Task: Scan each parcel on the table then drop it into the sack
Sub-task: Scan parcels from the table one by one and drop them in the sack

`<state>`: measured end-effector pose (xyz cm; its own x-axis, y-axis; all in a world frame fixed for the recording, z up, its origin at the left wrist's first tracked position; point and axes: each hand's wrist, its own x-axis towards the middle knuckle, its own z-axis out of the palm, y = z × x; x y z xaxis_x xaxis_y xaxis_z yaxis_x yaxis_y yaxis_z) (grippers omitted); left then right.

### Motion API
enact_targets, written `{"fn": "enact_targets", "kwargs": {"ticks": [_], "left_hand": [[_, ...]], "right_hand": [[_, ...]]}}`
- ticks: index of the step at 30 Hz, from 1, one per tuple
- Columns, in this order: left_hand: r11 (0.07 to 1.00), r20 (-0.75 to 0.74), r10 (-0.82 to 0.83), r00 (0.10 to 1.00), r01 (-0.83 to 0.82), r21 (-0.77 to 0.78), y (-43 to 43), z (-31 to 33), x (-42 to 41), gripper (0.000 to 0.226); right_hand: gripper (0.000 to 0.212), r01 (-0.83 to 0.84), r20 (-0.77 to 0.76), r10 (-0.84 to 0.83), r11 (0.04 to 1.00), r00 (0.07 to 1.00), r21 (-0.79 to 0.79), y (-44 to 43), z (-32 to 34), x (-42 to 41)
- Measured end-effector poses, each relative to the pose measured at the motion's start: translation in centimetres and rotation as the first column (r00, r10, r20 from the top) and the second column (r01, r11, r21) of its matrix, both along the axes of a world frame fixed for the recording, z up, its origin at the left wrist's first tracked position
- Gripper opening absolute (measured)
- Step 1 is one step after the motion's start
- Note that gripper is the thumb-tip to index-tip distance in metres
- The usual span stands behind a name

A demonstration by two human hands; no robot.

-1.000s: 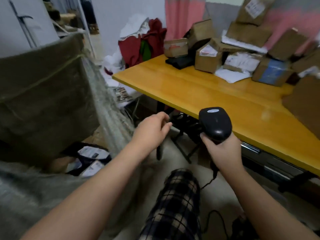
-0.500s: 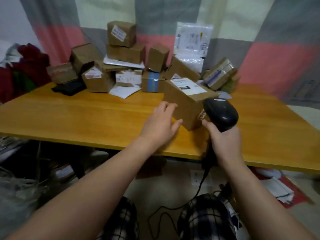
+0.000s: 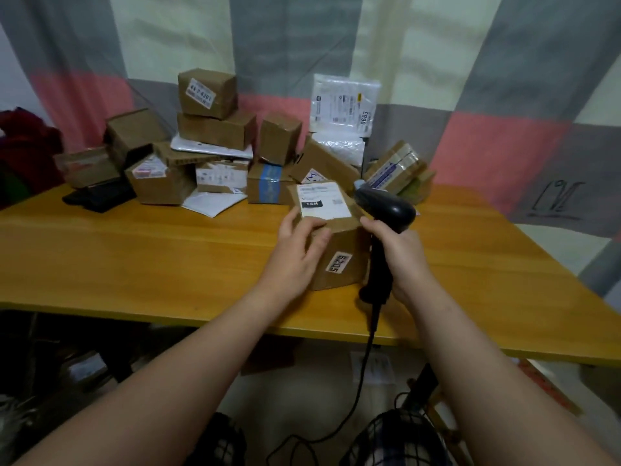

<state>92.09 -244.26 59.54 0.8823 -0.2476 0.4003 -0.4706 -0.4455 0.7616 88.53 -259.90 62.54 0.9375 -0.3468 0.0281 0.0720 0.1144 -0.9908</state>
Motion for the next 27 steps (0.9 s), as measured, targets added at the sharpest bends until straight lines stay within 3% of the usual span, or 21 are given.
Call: {"fn": "enact_targets", "kwargs": {"ticks": [4,7,10,12,14,17,20,23,27], "left_hand": [[0.942,-0.153,0.075,0.985,-0.121,-0.315,1.3,0.2,-1.5,0.011],[0.842,-0.288,0.035,0.957,-0.183,-0.508,2.8,0.8,-2.3,0.034],[0.867,-0.299,0.093,0.950,-0.225,-0.445,5.1,0.5,-2.3,0.078],[0.900,-0.296,0.110,0.949,-0.222,-0.376,6.7,0.2,-2.8,0.097],[0.871,-0.301,-0.020,0.953,-0.132,-0.474,8.2,-0.5,-3.0,0.103],[0.788,-0.305,-0.192,0.933,-0.038,-0.614,9.3,-0.9,-3.5,0.091],[0.804,-0.309,-0.168,0.936,-0.051,-0.593,10.2,-1.0,-3.0,0.089],[0.896,-0.276,-0.050,0.960,-0.079,-0.437,11.2,0.6,-2.8,0.098],[0.974,-0.052,0.075,0.996,-0.084,-0.209,11.7,3.4,-1.4,0.113]], "right_hand": [[0.019,-0.003,-0.013,0.003,1.000,1.000,0.010,1.7,-0.8,-0.6],[0.026,-0.089,0.036,0.089,0.996,0.995,0.008,3.1,-1.2,-1.3],[0.025,-0.173,0.118,0.171,0.985,0.978,0.007,5.0,-1.5,-2.0],[0.028,-0.200,0.152,0.201,0.980,0.968,-0.023,6.5,-2.0,-2.2],[0.032,-0.222,0.164,0.229,0.973,0.959,-0.057,7.6,-2.4,-2.4],[0.034,-0.251,0.184,0.259,0.966,0.948,-0.067,8.3,-3.0,-2.6],[0.033,-0.243,0.178,0.261,0.963,0.949,-0.116,8.2,-3.4,-2.9],[0.041,-0.264,0.180,0.294,0.948,0.939,-0.176,8.2,-3.7,-3.3],[0.042,-0.242,0.191,0.273,0.955,0.943,-0.171,8.5,-3.7,-3.4]]}}
